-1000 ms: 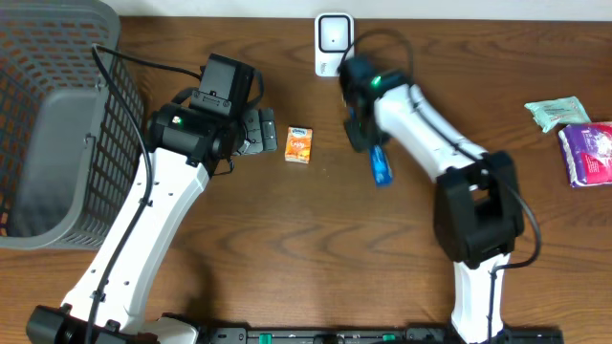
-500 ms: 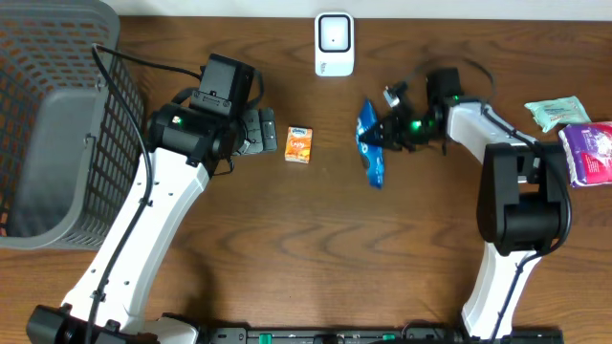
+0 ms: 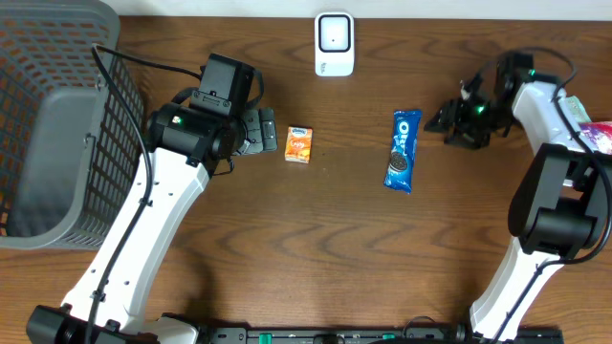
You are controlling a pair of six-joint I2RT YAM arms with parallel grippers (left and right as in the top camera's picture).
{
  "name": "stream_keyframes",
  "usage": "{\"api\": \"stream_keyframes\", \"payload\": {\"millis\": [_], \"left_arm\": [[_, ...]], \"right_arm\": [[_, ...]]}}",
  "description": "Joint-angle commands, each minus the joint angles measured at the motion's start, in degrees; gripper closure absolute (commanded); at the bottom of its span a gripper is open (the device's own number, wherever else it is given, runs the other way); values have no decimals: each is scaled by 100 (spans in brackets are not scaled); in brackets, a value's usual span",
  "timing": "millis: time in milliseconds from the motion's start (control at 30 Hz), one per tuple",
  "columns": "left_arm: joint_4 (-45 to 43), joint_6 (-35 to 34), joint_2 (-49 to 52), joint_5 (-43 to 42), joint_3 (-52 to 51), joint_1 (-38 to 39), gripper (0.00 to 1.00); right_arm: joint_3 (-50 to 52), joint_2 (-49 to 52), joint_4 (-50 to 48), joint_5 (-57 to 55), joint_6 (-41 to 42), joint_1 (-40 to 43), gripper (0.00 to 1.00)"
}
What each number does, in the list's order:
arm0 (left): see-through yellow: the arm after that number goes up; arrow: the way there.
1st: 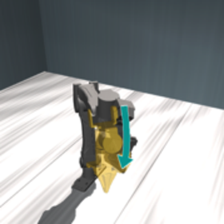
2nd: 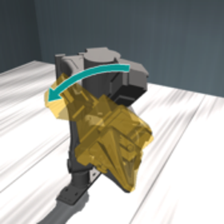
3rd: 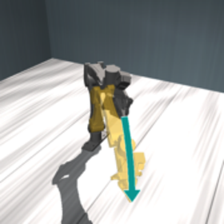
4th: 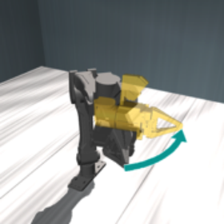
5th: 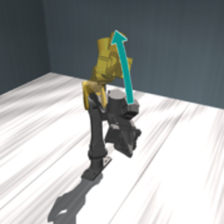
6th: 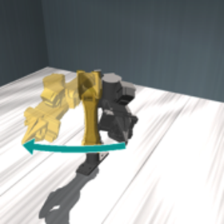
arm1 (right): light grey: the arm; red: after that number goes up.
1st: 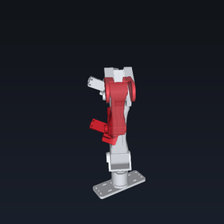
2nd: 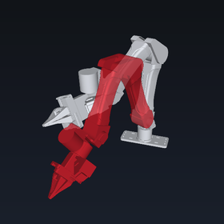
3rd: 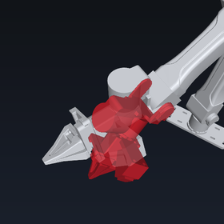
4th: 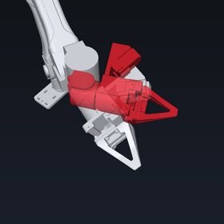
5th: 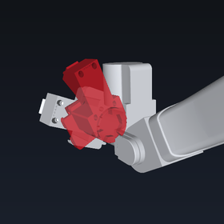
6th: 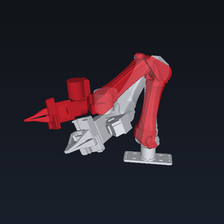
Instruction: Scan the item barcode
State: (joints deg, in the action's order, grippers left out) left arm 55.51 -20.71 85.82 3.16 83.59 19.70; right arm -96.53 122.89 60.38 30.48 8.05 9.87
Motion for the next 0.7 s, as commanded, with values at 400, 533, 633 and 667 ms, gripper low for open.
{"api": "stream_keyframes", "payload": {"millis": [400,533,633,667], "left_arm": [[17,55,35,35,22,-13,2],[17,55,35,33,22,-13,2],[17,55,35,35,22,-13,2],[17,55,35,35,22,-13,2]], "right_arm": [[74,-33,492,-2531,332,-1958,84],[535,-33,315,-3272,625,-2208,91],[826,-33,155,-3296,636,-2234,91],[885,-33,105,-3296,634,-2234,93]]}}
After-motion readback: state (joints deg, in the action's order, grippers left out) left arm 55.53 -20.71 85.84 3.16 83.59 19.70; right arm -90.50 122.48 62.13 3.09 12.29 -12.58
